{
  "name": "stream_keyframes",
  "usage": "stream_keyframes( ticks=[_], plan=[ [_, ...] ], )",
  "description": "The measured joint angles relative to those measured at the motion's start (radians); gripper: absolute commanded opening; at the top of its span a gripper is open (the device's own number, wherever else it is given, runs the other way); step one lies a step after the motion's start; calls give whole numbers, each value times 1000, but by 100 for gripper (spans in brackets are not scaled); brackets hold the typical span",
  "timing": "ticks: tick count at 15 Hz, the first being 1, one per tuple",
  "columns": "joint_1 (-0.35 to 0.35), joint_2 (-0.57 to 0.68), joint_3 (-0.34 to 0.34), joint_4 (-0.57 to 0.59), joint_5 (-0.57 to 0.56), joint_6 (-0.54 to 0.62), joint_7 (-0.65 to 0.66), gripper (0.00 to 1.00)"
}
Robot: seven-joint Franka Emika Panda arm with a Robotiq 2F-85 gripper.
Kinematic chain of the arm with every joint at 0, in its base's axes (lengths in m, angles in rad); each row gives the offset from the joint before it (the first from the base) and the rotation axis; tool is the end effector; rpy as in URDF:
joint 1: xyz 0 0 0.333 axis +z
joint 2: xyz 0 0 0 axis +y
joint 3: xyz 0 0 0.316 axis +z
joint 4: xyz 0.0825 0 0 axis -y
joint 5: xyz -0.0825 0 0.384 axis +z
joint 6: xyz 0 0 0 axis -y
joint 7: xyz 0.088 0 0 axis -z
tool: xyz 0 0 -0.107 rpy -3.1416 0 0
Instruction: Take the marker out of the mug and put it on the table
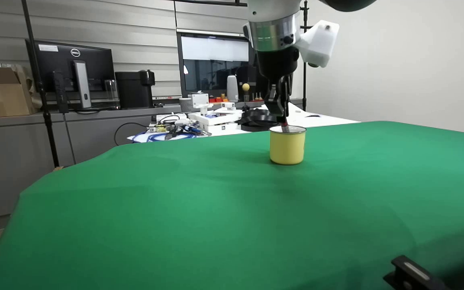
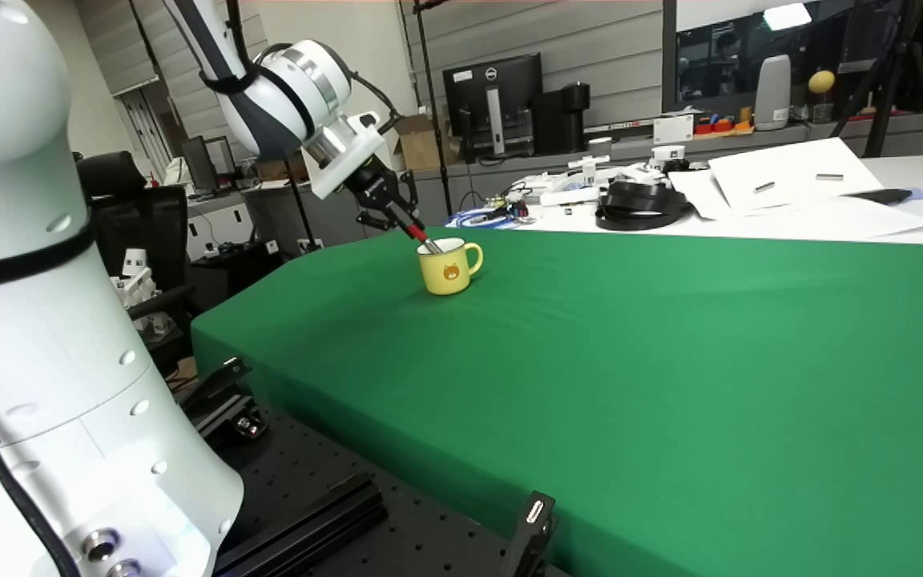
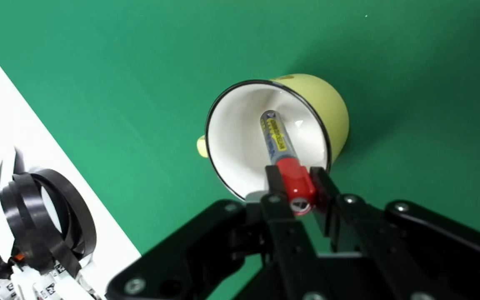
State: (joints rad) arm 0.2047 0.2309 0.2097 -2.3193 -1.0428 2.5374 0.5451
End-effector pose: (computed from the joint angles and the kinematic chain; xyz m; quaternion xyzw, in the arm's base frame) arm 0.4691 0.2191 0.2407 0.8995 0.3506 0.1253 0.2286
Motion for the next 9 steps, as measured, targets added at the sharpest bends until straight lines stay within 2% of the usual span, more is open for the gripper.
stream_keyframes(
  ticks=[9],
  plan=[
    [26,-204,8,-3,65,-120,-5,5]
  ],
)
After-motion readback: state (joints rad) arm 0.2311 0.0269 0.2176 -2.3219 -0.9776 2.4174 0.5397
